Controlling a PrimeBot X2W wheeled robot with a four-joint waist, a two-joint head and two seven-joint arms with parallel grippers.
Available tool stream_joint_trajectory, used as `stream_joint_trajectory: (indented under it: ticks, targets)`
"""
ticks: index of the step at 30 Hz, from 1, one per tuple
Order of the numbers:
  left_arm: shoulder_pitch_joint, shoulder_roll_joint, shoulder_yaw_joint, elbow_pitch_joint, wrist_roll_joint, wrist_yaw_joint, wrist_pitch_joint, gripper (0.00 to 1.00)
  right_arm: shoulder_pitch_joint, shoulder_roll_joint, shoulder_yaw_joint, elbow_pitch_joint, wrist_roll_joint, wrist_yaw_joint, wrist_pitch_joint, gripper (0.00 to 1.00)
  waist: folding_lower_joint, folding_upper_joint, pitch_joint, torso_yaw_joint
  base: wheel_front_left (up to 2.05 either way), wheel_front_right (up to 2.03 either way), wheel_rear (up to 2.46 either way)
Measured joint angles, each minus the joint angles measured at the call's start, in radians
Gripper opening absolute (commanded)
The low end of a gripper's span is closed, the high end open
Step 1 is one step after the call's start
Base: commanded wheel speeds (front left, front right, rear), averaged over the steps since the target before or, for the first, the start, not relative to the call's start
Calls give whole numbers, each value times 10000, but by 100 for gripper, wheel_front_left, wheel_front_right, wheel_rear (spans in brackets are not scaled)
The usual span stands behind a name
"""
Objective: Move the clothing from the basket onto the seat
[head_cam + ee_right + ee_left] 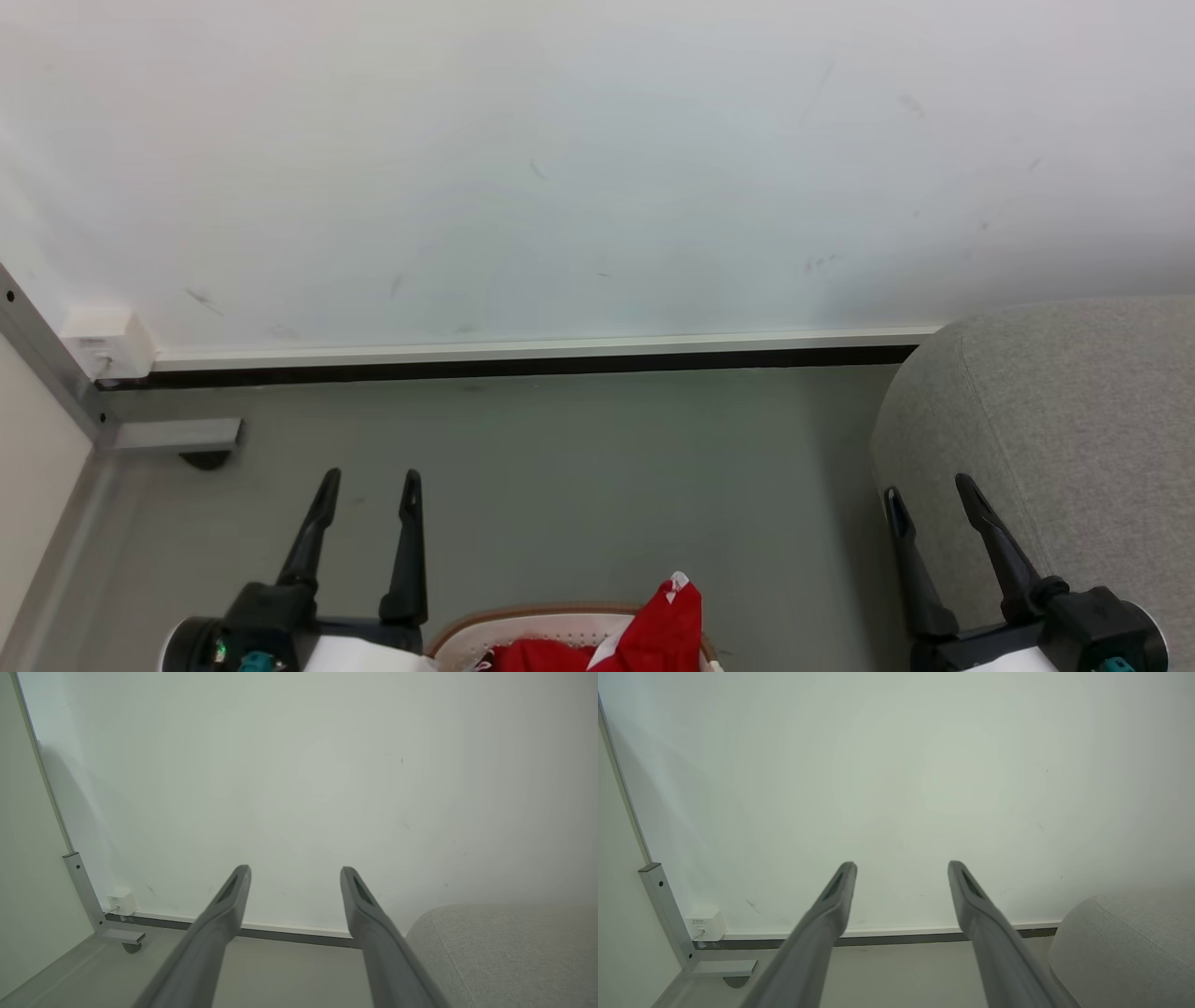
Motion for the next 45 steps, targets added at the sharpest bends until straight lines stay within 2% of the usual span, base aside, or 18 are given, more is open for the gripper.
stream_joint_trajectory:
  ticks: [21,33,38,45]
  targets:
    - [59,-21,63,-61,198,84,-73,100,-2,-4,0,-56,-123,0,-59,100,0,0,-88,-83,0,0,0]
    - [74,-31,199,309,15,52,-75,100,-251,-8,75,-176,86,0,-59,100,1,0,307,-932,0,0,0]
    - [-221,-36,159,1112,-263,-303,-75,100,-512,-17,73,-318,90,0,-59,100,1,0,823,-1290,0,0,0]
    - [-1389,151,6,2957,-431,-811,-12,100,-1103,-15,-84,-715,100,0,-61,100,1,0,1962,-1729,0,0,0]
